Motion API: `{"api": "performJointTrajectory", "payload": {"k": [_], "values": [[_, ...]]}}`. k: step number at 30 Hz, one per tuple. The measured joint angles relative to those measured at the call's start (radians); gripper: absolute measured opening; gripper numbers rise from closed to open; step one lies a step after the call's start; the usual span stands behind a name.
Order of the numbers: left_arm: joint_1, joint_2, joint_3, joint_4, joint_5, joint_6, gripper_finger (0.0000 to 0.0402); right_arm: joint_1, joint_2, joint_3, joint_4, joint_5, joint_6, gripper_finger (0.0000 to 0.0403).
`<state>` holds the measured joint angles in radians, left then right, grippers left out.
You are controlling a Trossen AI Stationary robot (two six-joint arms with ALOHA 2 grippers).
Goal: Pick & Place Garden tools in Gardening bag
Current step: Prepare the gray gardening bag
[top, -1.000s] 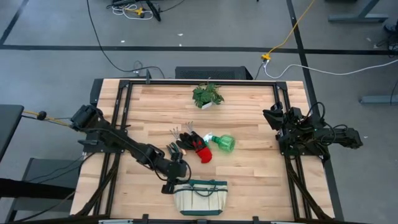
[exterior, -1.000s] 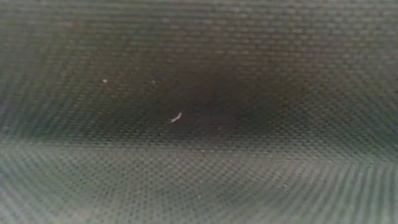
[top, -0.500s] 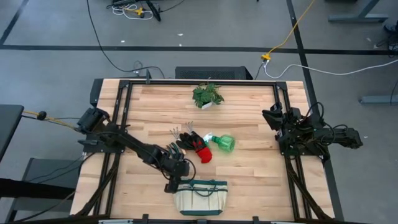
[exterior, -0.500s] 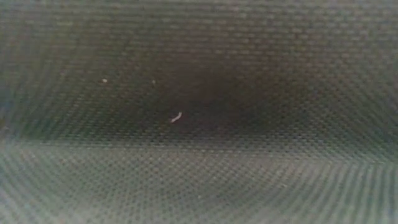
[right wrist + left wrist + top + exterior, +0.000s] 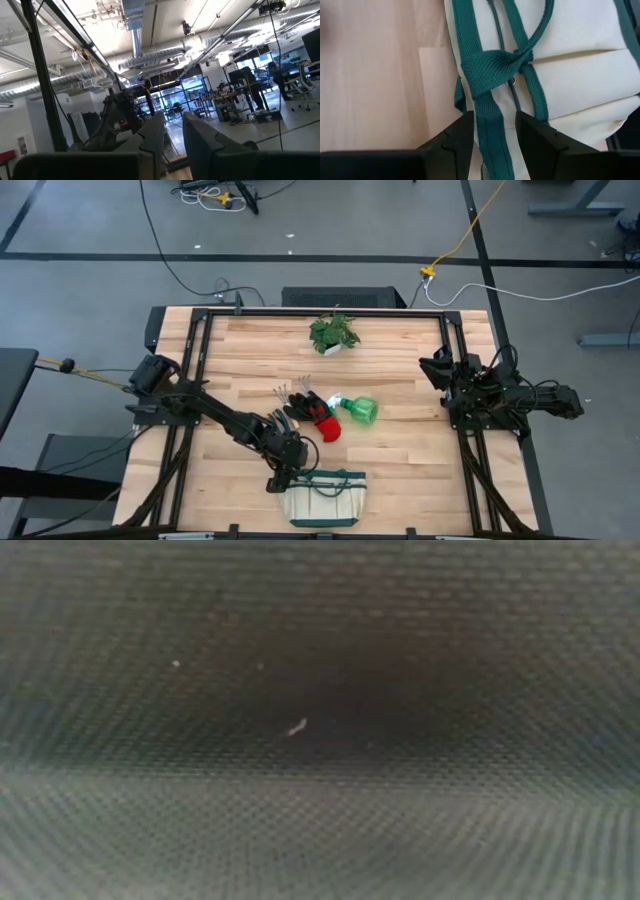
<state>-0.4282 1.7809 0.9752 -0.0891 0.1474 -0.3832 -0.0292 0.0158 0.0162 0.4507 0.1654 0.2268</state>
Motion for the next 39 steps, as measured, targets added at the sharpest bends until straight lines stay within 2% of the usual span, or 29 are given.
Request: {"api": "performJointTrajectory", "payload": {"k": [14, 16, 21, 27, 39], "values": [[0.005, 0.079, 0.000, 0.043, 0.073, -0.033, 0.0142, 0.000, 0.000, 0.000, -0.001, 0.001, 0.000, 0.0075], [0.012, 0.078, 0.000, 0.051, 0.107, -0.033, 0.0136, 0.000, 0.000, 0.000, -0.002, 0.001, 0.000, 0.0075], [0.028, 0.078, 0.000, 0.082, 0.205, -0.046, 0.0099, 0.000, 0.000, 0.000, -0.001, 0.002, 0.000, 0.0075], [0.039, 0.078, 0.000, 0.084, 0.218, -0.043, 0.0014, 0.000, 0.000, 0.000, -0.002, 0.002, 0.000, 0.0075], [0.039, 0.053, 0.000, 0.080, 0.210, -0.016, 0.0004, 0.000, 0.000, 0.000, -0.002, 0.002, 0.000, 0.0075]]}}
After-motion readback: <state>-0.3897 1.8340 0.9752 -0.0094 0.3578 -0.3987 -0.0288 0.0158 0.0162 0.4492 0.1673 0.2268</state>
